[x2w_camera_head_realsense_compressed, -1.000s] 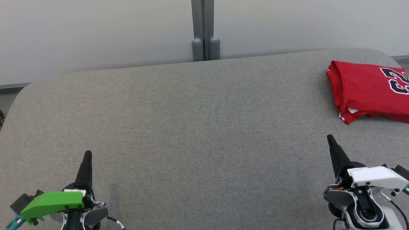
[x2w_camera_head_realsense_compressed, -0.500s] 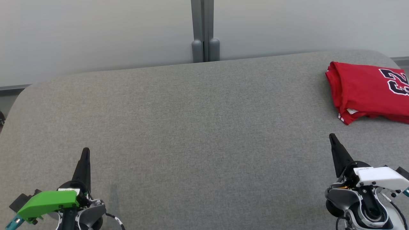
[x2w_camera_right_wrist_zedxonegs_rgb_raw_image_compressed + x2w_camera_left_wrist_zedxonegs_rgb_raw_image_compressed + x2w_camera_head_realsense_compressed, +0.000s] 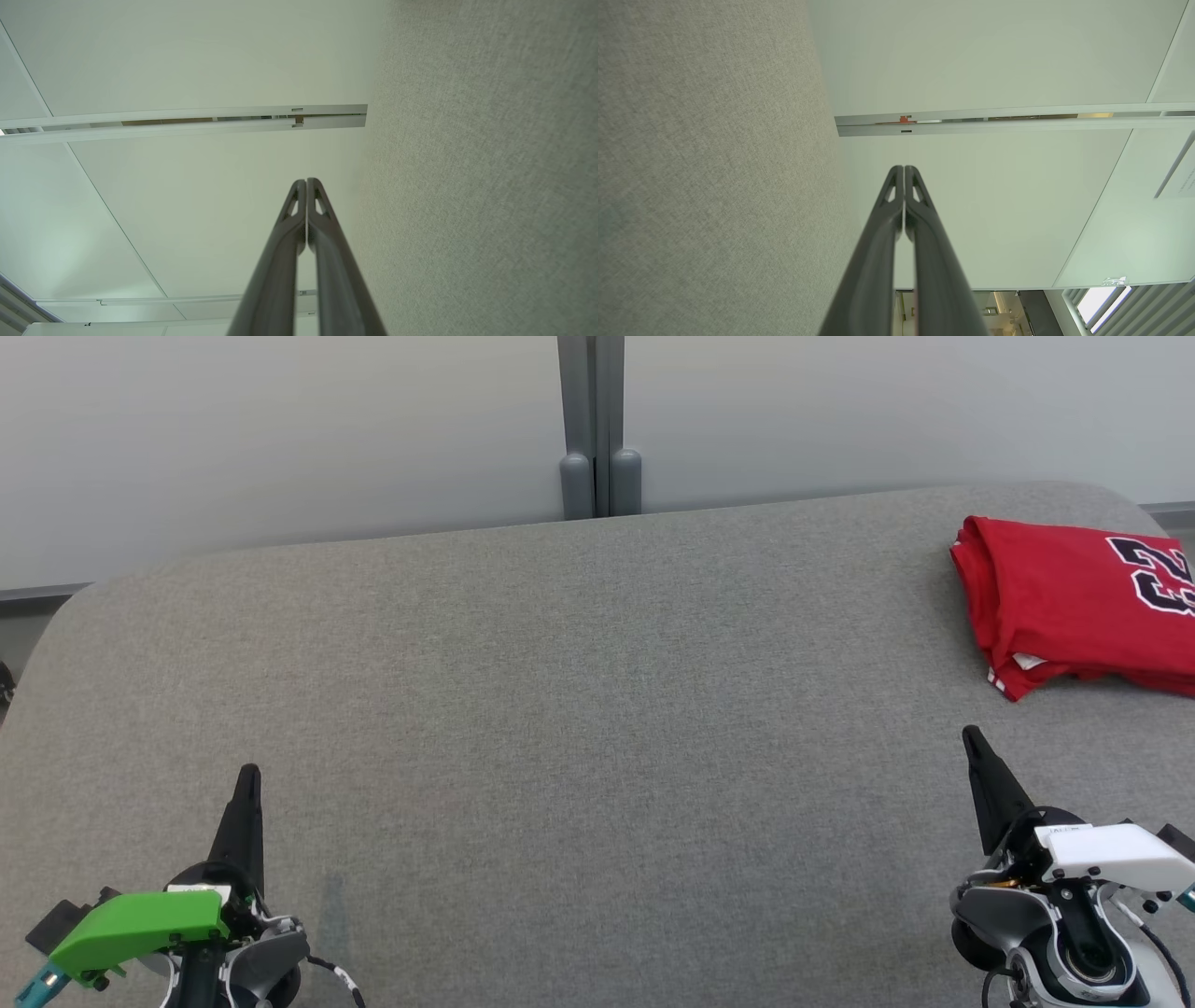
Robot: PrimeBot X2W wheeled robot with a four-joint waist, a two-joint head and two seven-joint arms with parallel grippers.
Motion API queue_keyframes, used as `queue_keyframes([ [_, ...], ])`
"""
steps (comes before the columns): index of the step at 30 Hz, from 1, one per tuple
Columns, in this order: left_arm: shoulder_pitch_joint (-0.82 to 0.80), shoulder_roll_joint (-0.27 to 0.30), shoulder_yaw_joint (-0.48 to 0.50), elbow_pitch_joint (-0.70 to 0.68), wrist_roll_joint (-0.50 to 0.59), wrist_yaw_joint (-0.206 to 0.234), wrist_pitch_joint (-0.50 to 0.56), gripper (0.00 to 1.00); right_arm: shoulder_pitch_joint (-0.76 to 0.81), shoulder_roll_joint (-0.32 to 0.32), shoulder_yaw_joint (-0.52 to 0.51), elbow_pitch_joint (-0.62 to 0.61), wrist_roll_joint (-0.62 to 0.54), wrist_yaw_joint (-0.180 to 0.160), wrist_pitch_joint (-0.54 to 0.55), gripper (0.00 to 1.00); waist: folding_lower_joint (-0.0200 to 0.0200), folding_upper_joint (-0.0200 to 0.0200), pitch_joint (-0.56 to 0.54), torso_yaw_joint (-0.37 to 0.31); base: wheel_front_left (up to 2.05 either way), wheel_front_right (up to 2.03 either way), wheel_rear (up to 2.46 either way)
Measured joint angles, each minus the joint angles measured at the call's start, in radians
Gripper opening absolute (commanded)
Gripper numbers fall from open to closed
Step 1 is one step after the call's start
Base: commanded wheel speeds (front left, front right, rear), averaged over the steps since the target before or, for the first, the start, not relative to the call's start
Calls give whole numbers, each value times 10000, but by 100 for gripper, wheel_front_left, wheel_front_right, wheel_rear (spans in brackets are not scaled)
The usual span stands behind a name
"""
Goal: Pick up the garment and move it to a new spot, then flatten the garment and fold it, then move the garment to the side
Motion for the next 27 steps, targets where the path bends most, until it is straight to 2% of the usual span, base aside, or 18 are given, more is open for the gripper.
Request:
queue_keyframes([
  [27, -1, 0, 0, 0, 0, 0, 0, 0, 2, 4, -12, 0, 0, 0, 0, 0, 0, 0, 0, 0, 0, 0, 0],
])
